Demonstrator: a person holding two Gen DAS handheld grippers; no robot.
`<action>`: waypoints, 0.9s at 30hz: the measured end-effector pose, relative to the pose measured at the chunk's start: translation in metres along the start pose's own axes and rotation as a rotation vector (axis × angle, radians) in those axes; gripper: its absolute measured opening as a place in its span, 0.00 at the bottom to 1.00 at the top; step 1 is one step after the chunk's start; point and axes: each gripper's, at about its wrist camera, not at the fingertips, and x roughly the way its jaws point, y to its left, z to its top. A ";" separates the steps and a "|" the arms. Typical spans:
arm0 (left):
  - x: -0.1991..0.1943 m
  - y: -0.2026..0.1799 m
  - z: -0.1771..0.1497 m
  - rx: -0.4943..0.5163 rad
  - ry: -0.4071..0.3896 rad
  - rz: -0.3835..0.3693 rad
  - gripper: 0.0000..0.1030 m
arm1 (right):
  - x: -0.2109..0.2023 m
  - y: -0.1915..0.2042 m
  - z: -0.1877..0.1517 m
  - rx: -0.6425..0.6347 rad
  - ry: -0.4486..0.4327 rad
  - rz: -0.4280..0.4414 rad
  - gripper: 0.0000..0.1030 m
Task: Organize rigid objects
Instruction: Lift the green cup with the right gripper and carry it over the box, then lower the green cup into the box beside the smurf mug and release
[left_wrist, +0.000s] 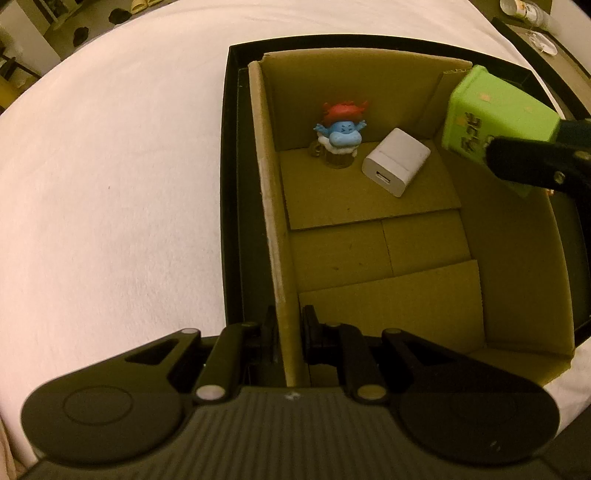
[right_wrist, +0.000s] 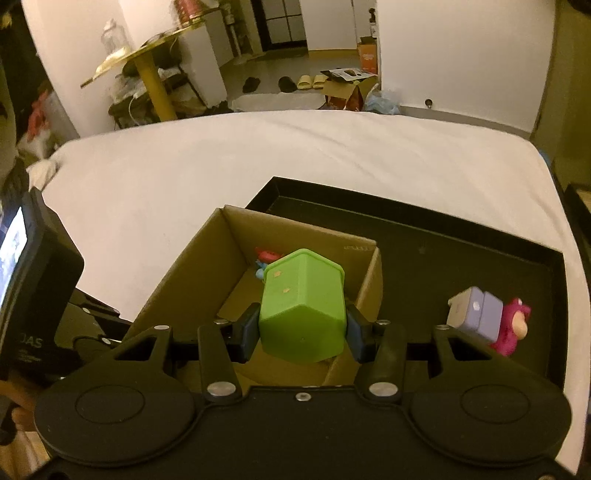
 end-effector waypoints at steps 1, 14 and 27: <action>0.000 0.000 0.000 0.000 0.000 0.000 0.11 | 0.001 0.001 0.001 -0.007 0.004 0.002 0.45; 0.000 0.000 -0.001 0.008 -0.003 0.003 0.11 | 0.010 -0.005 0.010 -0.004 0.039 0.041 0.45; 0.002 0.002 -0.001 0.006 -0.003 -0.006 0.11 | 0.027 -0.003 0.014 -0.016 0.095 0.083 0.45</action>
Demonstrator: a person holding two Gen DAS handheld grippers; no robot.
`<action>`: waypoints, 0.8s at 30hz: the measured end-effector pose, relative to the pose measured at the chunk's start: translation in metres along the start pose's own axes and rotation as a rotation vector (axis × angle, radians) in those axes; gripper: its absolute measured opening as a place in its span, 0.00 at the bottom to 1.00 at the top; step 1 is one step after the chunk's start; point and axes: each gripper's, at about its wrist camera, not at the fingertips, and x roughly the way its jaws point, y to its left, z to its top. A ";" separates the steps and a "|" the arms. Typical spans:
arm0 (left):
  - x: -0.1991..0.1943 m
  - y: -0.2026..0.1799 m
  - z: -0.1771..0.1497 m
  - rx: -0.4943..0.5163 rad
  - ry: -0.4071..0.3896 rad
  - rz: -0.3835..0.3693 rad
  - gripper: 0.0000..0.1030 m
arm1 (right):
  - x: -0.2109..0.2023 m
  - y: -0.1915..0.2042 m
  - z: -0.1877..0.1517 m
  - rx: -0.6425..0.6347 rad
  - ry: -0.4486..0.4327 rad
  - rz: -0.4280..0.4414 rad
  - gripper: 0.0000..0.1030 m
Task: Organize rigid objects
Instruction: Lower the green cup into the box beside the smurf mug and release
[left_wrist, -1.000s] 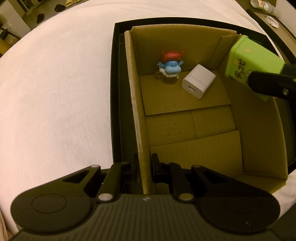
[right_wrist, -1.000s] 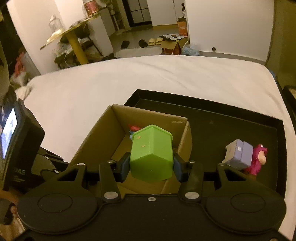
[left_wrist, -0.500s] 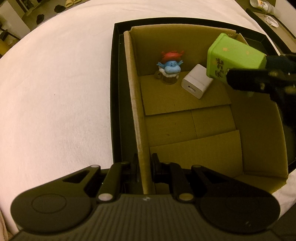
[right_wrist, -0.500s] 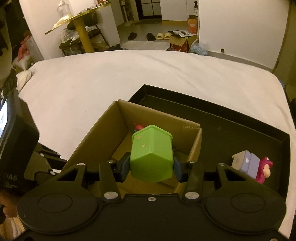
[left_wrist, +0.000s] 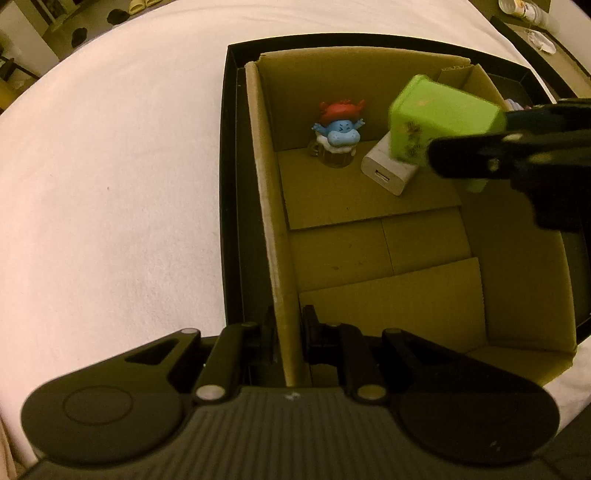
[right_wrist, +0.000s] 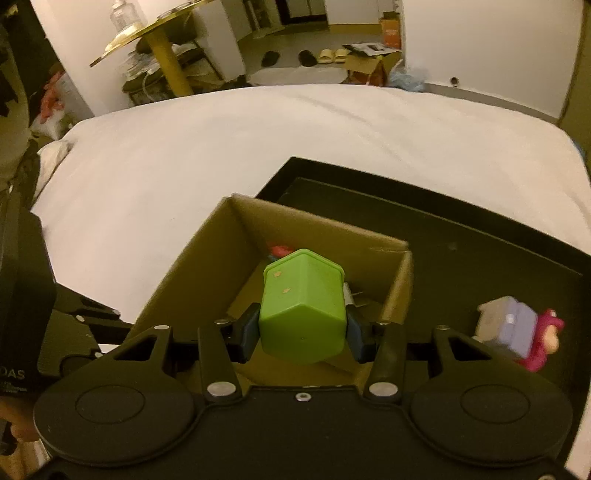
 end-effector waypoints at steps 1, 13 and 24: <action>0.000 0.000 0.000 0.001 0.000 0.000 0.11 | 0.002 0.001 0.001 0.001 0.002 0.008 0.45; 0.001 -0.001 -0.001 0.007 0.001 0.004 0.11 | 0.016 0.010 -0.005 0.076 0.024 0.054 0.46; 0.001 -0.001 -0.001 0.005 -0.001 0.005 0.11 | 0.021 0.019 -0.003 0.058 0.034 0.042 0.46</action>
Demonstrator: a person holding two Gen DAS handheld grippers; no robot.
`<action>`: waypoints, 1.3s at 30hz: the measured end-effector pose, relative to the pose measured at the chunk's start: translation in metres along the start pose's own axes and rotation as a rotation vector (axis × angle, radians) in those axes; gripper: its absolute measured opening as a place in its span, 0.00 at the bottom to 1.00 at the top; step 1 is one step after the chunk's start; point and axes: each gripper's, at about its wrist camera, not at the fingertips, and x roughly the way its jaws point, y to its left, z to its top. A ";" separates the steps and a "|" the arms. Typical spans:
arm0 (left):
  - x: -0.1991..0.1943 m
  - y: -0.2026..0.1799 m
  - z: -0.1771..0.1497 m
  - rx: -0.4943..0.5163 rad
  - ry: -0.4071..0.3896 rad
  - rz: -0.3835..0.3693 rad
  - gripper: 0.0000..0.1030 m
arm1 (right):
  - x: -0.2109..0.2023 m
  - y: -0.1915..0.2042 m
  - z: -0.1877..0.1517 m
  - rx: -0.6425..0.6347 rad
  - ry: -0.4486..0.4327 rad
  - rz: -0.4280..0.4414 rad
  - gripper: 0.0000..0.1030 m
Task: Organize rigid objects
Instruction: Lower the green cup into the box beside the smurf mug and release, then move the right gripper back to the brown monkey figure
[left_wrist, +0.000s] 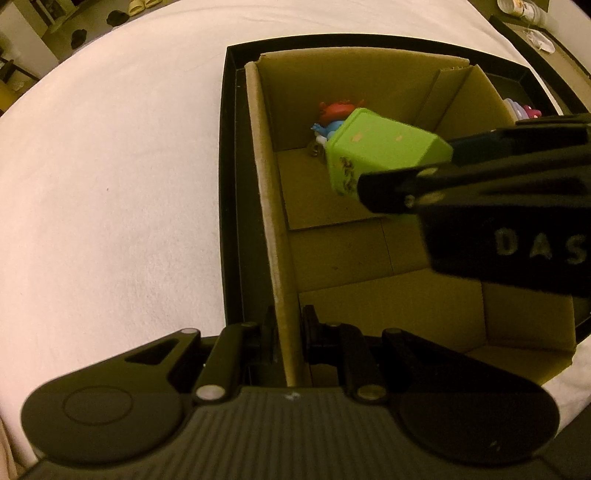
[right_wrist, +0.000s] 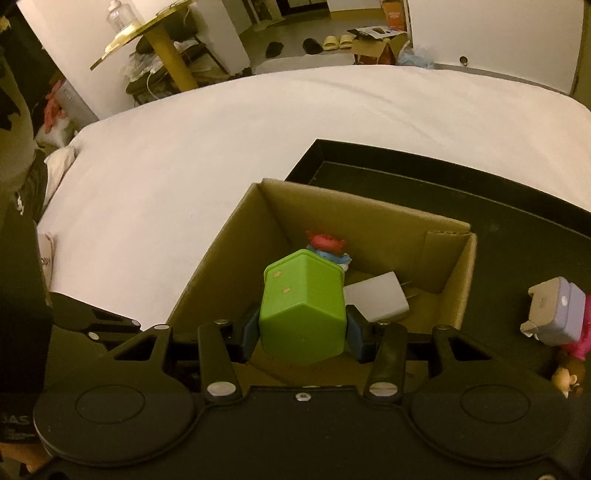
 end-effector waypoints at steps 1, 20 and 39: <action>0.000 0.000 0.000 0.001 0.001 0.000 0.11 | 0.001 0.000 0.000 0.001 0.003 0.000 0.46; 0.000 0.004 0.002 -0.007 0.006 -0.010 0.11 | -0.019 -0.007 0.003 0.058 -0.058 0.012 0.47; 0.000 0.001 0.003 -0.006 0.009 -0.002 0.11 | -0.086 -0.048 0.001 0.114 -0.183 -0.039 0.47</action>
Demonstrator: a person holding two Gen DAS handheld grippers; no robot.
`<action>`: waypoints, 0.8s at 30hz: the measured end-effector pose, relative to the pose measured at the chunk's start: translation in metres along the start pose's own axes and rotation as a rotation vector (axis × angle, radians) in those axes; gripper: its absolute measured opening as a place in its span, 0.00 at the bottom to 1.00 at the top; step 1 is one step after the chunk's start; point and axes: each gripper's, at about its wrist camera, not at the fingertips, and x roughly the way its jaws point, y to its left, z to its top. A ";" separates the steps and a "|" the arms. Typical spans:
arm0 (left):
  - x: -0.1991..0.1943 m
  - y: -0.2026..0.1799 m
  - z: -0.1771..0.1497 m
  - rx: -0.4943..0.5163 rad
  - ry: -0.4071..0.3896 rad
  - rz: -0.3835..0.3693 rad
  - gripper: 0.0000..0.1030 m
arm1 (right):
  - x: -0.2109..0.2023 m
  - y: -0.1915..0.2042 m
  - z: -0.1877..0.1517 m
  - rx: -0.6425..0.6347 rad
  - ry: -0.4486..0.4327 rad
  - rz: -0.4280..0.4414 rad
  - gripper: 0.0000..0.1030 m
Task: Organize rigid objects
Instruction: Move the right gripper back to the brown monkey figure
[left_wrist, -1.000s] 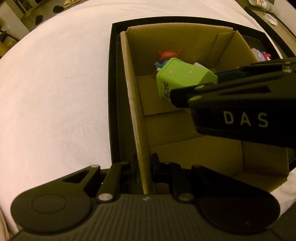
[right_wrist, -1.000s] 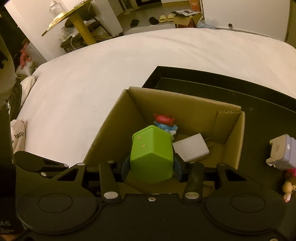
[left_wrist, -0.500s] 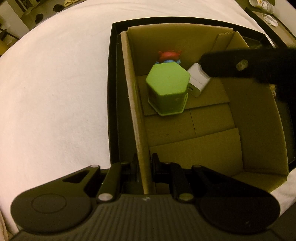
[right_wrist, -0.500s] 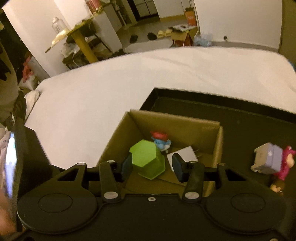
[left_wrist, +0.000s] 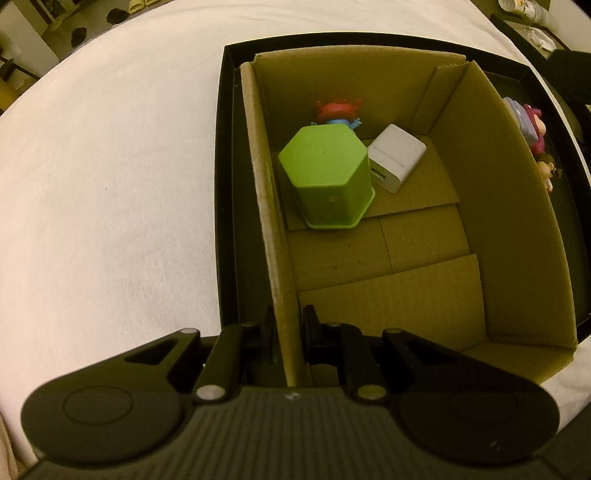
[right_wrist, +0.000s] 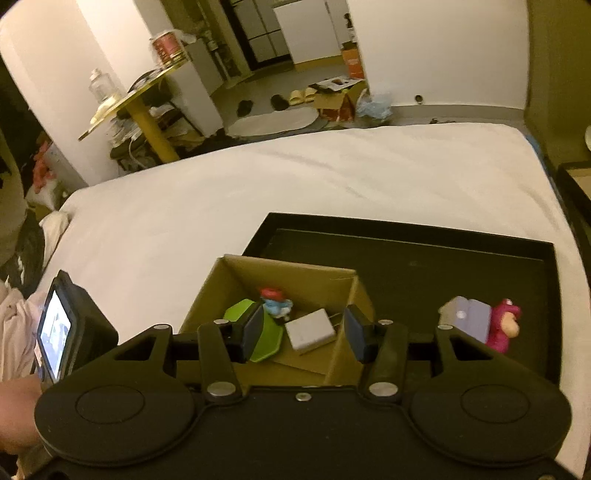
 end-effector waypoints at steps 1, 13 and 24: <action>0.000 0.000 0.000 0.001 0.000 0.000 0.11 | -0.002 -0.003 0.000 0.002 -0.005 -0.004 0.47; -0.001 -0.001 0.001 -0.002 0.000 0.001 0.11 | -0.012 -0.026 -0.009 0.023 -0.010 -0.039 0.53; -0.002 0.001 0.000 -0.010 0.000 -0.004 0.11 | -0.009 -0.060 -0.021 0.056 0.029 -0.101 0.53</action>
